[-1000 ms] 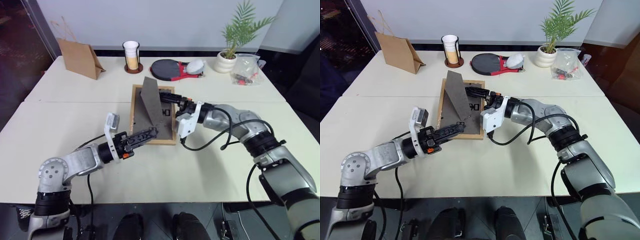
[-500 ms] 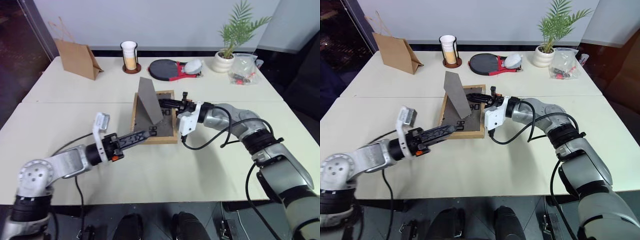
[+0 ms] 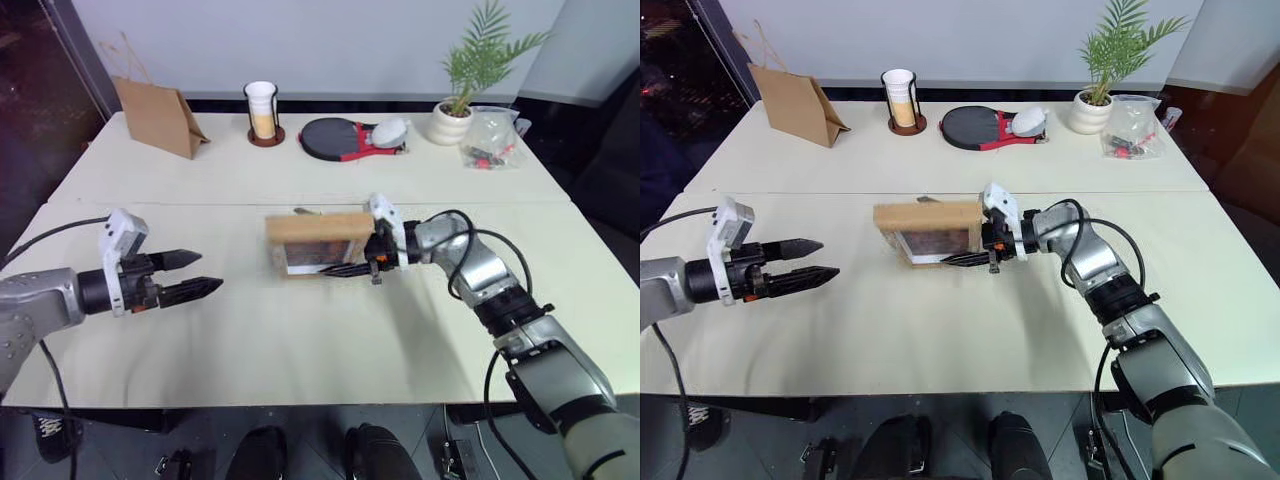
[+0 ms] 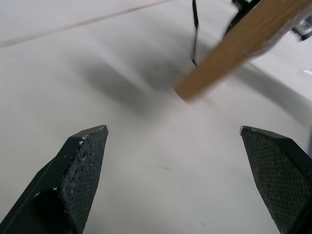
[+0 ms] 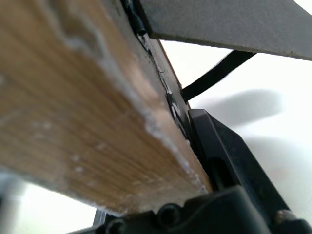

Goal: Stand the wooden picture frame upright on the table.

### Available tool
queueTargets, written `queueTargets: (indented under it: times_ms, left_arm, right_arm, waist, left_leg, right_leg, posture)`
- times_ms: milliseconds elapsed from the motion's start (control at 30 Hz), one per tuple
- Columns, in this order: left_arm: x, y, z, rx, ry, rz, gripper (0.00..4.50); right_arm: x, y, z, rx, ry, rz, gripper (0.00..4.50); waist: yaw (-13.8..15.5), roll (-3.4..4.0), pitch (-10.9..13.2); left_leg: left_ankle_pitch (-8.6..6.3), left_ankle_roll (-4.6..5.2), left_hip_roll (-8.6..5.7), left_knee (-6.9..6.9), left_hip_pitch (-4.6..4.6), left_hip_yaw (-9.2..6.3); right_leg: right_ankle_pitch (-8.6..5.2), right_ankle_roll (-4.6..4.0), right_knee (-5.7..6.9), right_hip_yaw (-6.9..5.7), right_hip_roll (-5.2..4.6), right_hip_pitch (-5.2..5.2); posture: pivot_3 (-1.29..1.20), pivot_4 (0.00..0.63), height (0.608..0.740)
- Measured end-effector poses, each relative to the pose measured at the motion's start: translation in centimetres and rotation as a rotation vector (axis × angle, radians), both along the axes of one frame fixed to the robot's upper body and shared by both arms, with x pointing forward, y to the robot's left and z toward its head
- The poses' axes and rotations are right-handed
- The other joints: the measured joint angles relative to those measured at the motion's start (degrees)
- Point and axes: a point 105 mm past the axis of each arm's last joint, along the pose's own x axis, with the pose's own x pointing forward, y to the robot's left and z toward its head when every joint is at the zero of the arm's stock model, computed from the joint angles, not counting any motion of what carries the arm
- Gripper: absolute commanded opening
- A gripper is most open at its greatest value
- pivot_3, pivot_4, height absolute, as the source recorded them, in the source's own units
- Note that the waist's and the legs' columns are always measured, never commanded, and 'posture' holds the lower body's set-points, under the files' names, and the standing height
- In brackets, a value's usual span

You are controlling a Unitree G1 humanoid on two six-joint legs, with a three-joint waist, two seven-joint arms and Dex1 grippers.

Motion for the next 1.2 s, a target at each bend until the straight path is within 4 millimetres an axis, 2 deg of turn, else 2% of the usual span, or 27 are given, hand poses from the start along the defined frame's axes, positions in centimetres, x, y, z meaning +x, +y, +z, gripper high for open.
queueTargets:
  times_ms: [167, 333, 433, 667, 700, 767, 867, 900, 1000, 1100, 1200]
  left_arm:
    - [0.8, -1.6, 0.3, -0.044, -0.058, -0.034, 4.46]
    - [0.9, -2.2, -0.2, -0.057, -0.06, -0.037, 4.46]
    - [0.7, -2.3, -0.5, -0.056, -0.052, -0.04, 4.46]
    - [0.4, -2.4, -0.7, -0.049, -0.039, -0.048, 4.5]
    - [0.3, -2.4, -0.7, -0.049, -0.039, -0.051, 4.5]
    - [0.3, -2.5, -0.7, -0.049, -0.04, -0.059, 4.5]
    - [0.1, -2.4, -0.6, -0.048, -0.043, -0.061, 4.5]
    - [0.1, -2.4, -0.6, -0.047, -0.045, -0.063, 4.5]
    - [0.0, -2.5, -0.5, -0.038, -0.055, -0.065, 4.5]
    - [-0.3, -2.6, -0.2, -0.027, -0.069, -0.073, 4.5]
    - [-0.3, -2.5, -0.2, -0.018, -0.073, -0.071, 4.5]
  right_arm:
    - [2.2, 1.0, -0.5, 0.03, 0.261, -0.06, 1.03]
    - [3.5, 0.8, -2.3, 0.009, 0.349, -0.14, 1.03]
    - [3.6, 0.8, -3.4, 0.008, 0.403, -0.163, 1.03]
    - [3.4, 0.4, -4.2, -0.017, 0.454, -0.168, 4.31]
    - [3.5, 0.2, -4.2, -0.02, 0.447, -0.174, 4.45]
    - [3.8, -1.2, -4.1, -0.051, 0.395, -0.196, 4.45]
    - [4.3, -5.6, -3.7, -0.091, 0.301, -0.271, 4.45]
    - [4.2, -7.4, -2.9, -0.084, 0.259, -0.301, 4.45]
    - [3.3, -10.8, -1.2, -0.083, 0.168, -0.35, 4.45]
    - [0.1, -14.0, 0.3, -0.167, 0.032, -0.389, 4.45]
    - [-2.5, -14.1, 2.4, -0.192, -0.054, -0.402, 4.45]
  waist:
    - [-0.1, -0.01, 0.0]
    - [-0.1, -0.01, 0.0]
    - [-0.1, -0.01, 0.0]
    - [-0.3, -0.01, 0.0]
    - [-0.2, -0.01, 0.0]
    - [-0.1, -0.01, 0.0]
    - [0.4, 0.0, 0.0]
    - [0.3, 0.0, 0.0]
    - [0.2, 0.0, 0.0]
    - [0.3, 0.09, 0.0]
    - [-0.5, 0.12, 0.1]
  left_leg:
    - [0.0, 0.0, 0.0, -0.07, -0.14, 0.06]
    - [-0.01, 0.01, -0.02, -0.05, -0.39, 0.16]
    - [-0.01, 0.01, -0.02, -0.03, -0.45, 0.17]
    - [0.0, 0.0, -0.01, -0.02, -0.43, 0.15]
    - [0.0, 0.0, -0.01, -0.02, -0.43, 0.15]
    - [0.0, 0.0, -0.02, -0.02, -0.44, 0.14]
    - [-0.02, 0.02, -0.13, 0.01, -0.53, 0.12]
    - [-0.03, 0.04, -0.13, 0.04, -0.58, 0.13]
    - [-0.04, 0.06, -0.08, 0.04, -0.58, 0.1]
    - [-0.04, 0.06, -0.04, -0.02, -0.64, 0.04]
    - [-0.04, 0.05, -0.01, 0.02, -0.43, 0.19]
  right_leg:
    - [0.09, 0.16, 0.01, 0.02, 0.04, -0.2]
    - [0.1, 0.18, 0.03, 0.02, 0.05, -0.48]
    - [0.1, 0.18, 0.07, 0.03, 0.04, -0.55]
    - [0.1, 0.18, 0.15, 0.04, 0.03, -0.57]
    - [0.1, 0.18, 0.15, 0.04, 0.03, -0.57]
    - [0.1, 0.18, 0.14, 0.03, 0.02, -0.57]
    - [0.1, 0.18, 0.09, 0.01, -0.03, -0.57]
    - [0.1, 0.19, 0.08, 0.01, -0.06, -0.58]
    - [0.1, 0.19, 0.07, 0.01, -0.07, -0.6]
    - [0.07, 0.23, 0.09, -0.04, -0.02, -0.69]
    - [0.08, 0.23, 0.18, 0.1, 0.06, -0.63]
  posture:
    - [0.0, 0.15, 0.74]
    - [0.0, 0.15, 0.74]
    - [0.0, 0.15, 0.74]
    - [0.0, 0.15, 0.74]
    - [0.0, 0.15, 0.74]
    - [0.0, 0.15, 0.74]
    - [0.0, 0.15, 0.74]
    - [0.0, 0.15, 0.74]
    - [0.0, 0.15, 0.74]
    - [0.0, 0.15, 0.74]
    - [0.0, 0.15, 0.74]
